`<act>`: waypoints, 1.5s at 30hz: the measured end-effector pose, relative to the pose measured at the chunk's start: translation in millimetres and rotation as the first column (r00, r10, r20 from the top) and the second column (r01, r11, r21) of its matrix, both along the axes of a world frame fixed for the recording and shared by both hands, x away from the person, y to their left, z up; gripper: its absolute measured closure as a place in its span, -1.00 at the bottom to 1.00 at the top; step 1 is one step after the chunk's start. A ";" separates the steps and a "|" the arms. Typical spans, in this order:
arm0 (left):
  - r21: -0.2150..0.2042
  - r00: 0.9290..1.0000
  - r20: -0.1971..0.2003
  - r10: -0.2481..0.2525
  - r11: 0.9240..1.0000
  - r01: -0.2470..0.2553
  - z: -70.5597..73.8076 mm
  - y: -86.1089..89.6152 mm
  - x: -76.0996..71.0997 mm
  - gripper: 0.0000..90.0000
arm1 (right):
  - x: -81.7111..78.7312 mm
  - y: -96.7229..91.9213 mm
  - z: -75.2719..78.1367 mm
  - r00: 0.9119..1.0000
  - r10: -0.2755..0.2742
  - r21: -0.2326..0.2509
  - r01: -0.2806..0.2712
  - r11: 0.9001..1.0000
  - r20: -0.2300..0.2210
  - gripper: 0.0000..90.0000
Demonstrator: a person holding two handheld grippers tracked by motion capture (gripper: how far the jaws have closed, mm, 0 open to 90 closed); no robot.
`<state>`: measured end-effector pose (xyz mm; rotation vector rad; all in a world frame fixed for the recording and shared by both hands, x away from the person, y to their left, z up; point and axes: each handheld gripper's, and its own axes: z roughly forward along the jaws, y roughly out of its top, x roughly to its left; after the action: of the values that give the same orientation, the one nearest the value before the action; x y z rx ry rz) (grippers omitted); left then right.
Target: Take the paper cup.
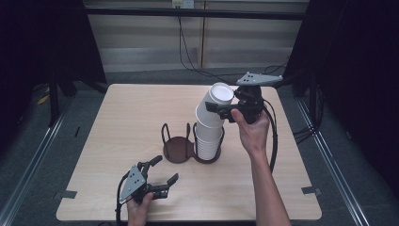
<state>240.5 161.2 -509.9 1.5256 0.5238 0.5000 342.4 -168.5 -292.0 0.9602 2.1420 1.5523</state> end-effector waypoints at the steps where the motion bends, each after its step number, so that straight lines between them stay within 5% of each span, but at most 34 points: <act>1: 0.000 1.000 0.000 0.001 1.000 -0.001 0.0 0.0 0.0 -0.64 | -0.2 -0.2 0.2 1.000 -0.001 0.005 0.001 1.000 -0.001 -0.50; 24: 0.009 1.000 0.008 0.000 1.000 0.000 0.2 0.8 0.4 -0.64 | -11.4 -12.3 7.1 0.998 -0.013 0.129 0.004 0.992 0.068 -0.49; 45: 0.009 1.000 0.008 0.000 1.000 0.000 0.2 0.8 0.4 -0.64 | -30.7 -24.4 7.6 0.995 -0.019 0.185 0.000 0.983 0.103 -0.49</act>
<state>240.9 162.0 -509.7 1.5313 0.5164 0.5087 311.7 -192.9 -284.3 0.9221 1.9467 1.7802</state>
